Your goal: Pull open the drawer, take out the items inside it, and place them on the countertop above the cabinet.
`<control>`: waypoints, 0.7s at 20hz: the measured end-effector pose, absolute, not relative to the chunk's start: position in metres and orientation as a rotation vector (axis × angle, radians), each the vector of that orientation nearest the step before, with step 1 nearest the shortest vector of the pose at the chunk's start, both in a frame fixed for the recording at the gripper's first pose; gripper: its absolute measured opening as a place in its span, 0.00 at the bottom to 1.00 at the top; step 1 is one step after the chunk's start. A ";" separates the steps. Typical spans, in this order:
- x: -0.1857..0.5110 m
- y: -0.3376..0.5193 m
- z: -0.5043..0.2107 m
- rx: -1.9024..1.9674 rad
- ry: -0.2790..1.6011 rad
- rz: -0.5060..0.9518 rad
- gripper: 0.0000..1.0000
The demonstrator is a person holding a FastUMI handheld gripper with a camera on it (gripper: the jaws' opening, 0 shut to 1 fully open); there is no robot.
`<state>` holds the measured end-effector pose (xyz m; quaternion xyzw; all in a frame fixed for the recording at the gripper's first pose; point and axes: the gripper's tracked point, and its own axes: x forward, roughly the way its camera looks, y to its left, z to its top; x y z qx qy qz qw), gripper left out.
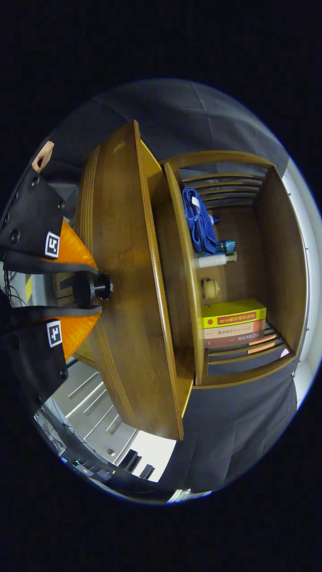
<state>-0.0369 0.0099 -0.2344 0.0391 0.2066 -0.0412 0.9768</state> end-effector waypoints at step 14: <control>-0.074 0.008 -0.239 0.076 0.430 -0.080 0.45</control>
